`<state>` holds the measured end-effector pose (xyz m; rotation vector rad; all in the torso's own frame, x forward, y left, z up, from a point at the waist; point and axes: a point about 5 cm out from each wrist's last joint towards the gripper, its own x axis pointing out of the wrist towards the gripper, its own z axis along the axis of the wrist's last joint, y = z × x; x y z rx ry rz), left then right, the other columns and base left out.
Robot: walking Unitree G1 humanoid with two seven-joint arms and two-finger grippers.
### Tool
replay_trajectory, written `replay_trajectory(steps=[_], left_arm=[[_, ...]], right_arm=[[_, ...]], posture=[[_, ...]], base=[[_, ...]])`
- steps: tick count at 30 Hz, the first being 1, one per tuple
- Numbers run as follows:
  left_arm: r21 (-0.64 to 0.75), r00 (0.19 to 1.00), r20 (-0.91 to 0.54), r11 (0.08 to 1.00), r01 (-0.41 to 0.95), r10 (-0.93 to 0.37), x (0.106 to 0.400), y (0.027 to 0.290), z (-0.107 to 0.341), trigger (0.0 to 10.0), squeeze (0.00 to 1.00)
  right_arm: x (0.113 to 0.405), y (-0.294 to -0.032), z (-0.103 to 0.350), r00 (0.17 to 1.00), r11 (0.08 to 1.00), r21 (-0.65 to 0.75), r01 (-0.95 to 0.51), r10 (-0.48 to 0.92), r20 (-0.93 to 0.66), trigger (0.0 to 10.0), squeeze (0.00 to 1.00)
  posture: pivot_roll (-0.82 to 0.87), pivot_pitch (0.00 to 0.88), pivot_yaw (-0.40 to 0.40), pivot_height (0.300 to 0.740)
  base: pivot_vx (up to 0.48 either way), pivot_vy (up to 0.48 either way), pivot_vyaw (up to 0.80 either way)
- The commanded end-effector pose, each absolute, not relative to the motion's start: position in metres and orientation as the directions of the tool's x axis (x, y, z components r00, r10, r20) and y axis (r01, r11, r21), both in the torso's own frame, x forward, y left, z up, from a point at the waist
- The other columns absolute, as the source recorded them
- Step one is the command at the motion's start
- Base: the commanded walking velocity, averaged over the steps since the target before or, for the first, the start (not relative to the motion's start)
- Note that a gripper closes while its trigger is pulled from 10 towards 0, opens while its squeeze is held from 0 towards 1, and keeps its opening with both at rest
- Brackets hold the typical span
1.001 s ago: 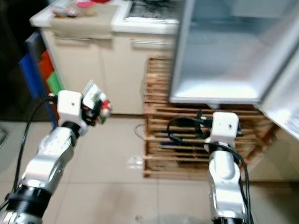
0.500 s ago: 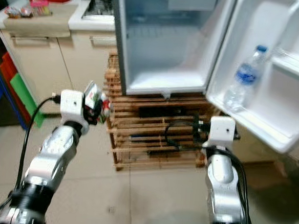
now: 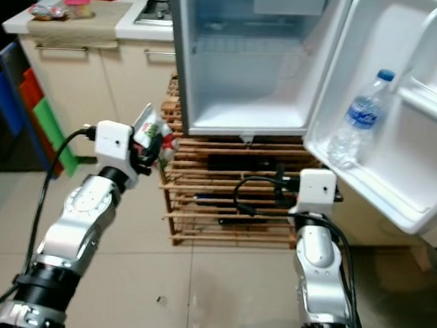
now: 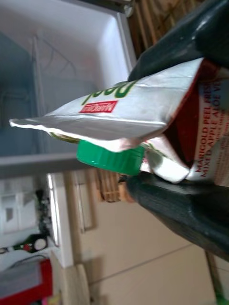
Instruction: Restocking fridge
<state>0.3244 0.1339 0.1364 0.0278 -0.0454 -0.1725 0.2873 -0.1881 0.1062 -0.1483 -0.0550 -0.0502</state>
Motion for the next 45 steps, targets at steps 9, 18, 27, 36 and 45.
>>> replay_trajectory(steps=[9, 18, 27, 36, 45], left_arm=[[0.044, 0.977, 0.052, 0.977, 0.207, -0.209, 0.331, 0.125, 0.144, 10.0, 0.0], [0.067, 0.973, 0.057, 0.973, 0.222, -0.226, 0.336, 0.126, 0.148, 10.0, 0.0], [0.137, 0.965, 0.046, 0.959, 0.249, -0.257, 0.351, 0.117, 0.152, 10.0, 0.0], [0.045, 0.957, 0.029, 0.957, 0.286, -0.288, 0.384, 0.106, 0.169, 10.0, 0.0], [0.033, 0.866, 0.064, 0.868, 0.495, -0.496, 0.374, 0.063, 0.182, 10.0, 0.0]], right_arm=[[0.288, -0.192, 0.107, 0.997, 0.986, -0.155, 0.055, -0.046, 0.065, 10.0, 0.0], [0.288, -0.191, 0.106, 0.997, 0.987, -0.153, 0.049, -0.04, 0.064, 10.0, 0.0], [0.27, -0.195, 0.091, 1.0, 0.987, -0.158, -0.024, 0.024, 0.003, 10.0, 0.0], [0.249, -0.205, 0.071, 1.0, 0.985, -0.17, -0.01, 0.011, 0.007, 10.0, 0.0], [0.238, -0.198, 0.058, 0.997, 0.991, -0.11, 0.078, -0.08, -0.009, 10.0, 0.0]], posture=[[-0.11, 0.0, 0.062, 0.74], [-0.11, 0.0, 0.068, 0.74], [-0.12, 0.0, 0.059, 0.74], [-0.13, 0.014, 0.116, 0.74], [-0.13, 0.054, 0.191, 0.74]], base=[[0.48, 0.0, 0.0], [0.48, 0.0, 0.0], [0.36, 0.0, 0.0], [0.0, 0.0, 0.0], [0.0, 0.0, 0.0]])
